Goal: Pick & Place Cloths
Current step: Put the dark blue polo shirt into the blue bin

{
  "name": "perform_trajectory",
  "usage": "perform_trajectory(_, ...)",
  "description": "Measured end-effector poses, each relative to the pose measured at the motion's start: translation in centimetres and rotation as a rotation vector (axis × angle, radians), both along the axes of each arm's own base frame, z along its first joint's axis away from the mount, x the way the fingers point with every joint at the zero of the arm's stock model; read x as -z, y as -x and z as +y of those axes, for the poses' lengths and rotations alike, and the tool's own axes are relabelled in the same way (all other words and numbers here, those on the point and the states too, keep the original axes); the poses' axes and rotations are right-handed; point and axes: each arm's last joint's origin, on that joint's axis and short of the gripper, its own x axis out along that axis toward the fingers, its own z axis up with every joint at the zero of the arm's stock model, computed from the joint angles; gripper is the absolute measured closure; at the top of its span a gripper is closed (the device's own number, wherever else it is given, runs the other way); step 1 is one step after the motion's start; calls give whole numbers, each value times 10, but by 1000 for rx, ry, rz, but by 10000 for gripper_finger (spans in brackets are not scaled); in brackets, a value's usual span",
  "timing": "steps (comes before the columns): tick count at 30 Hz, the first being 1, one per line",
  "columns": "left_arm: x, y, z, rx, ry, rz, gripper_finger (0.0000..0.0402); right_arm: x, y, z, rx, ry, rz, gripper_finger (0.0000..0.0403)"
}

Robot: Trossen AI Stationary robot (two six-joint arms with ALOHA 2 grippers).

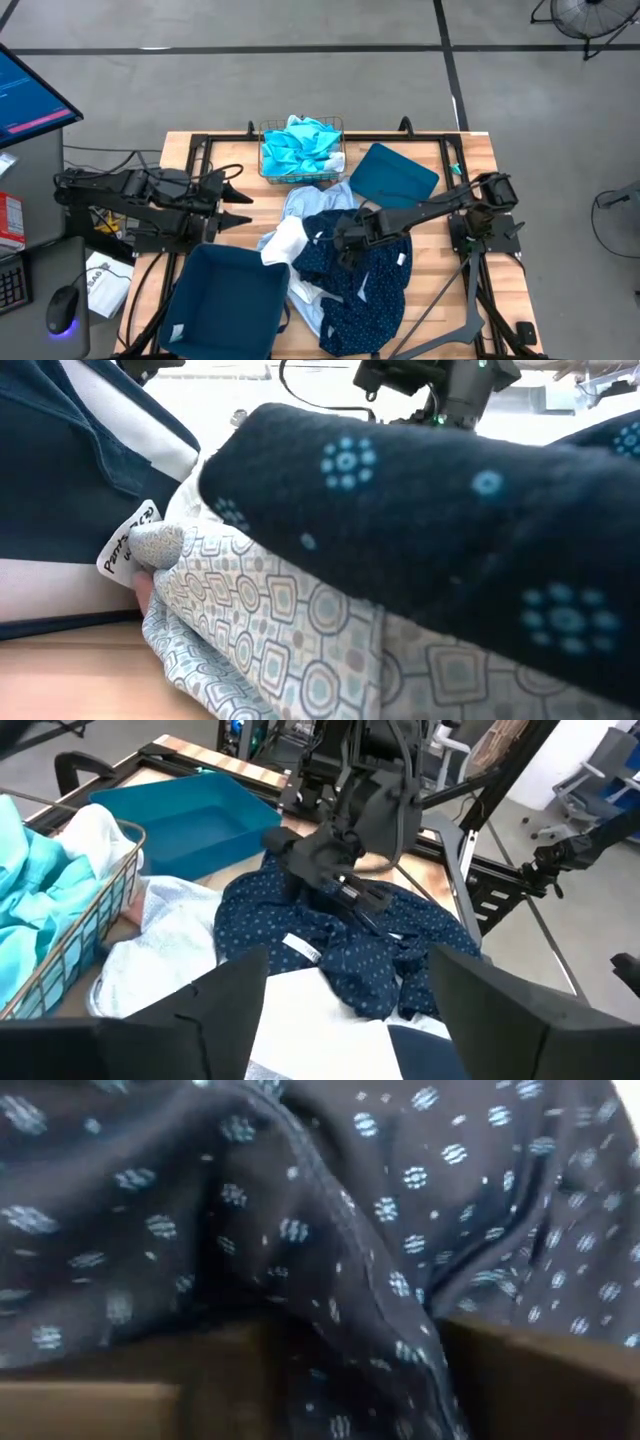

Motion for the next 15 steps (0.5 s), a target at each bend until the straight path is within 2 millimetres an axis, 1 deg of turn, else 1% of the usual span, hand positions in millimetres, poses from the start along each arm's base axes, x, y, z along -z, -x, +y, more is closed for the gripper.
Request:
perform_trajectory(3, 0, 0, 0, 0, -3, -2, 153, 0, 0, -2, -20, -32, 8, 347)
perform_trajectory(4, 0, 0, 0, 0, -7, -2, 157, -3, 0, -4, -23, -43, 3, 372)
perform_trajectory(6, 0, 0, 0, -4, -10, -5, 165, -13, 2, -8, -19, -58, -17, 378)
perform_trajectory(7, 0, -1, 0, -10, -12, -6, 167, -21, 0, -10, -15, -63, -43, 378)
perform_trajectory(9, 0, -1, 0, -13, -13, -6, 170, -45, 2, -14, -15, -66, -98, 388)
perform_trajectory(11, -1, -1, 0, -14, -14, -12, 169, -76, -1, -17, -20, -71, -207, 394)
perform_trajectory(15, -3, -3, 0, -21, -14, -33, 156, -142, 1, -27, -18, -38, -418, 397)
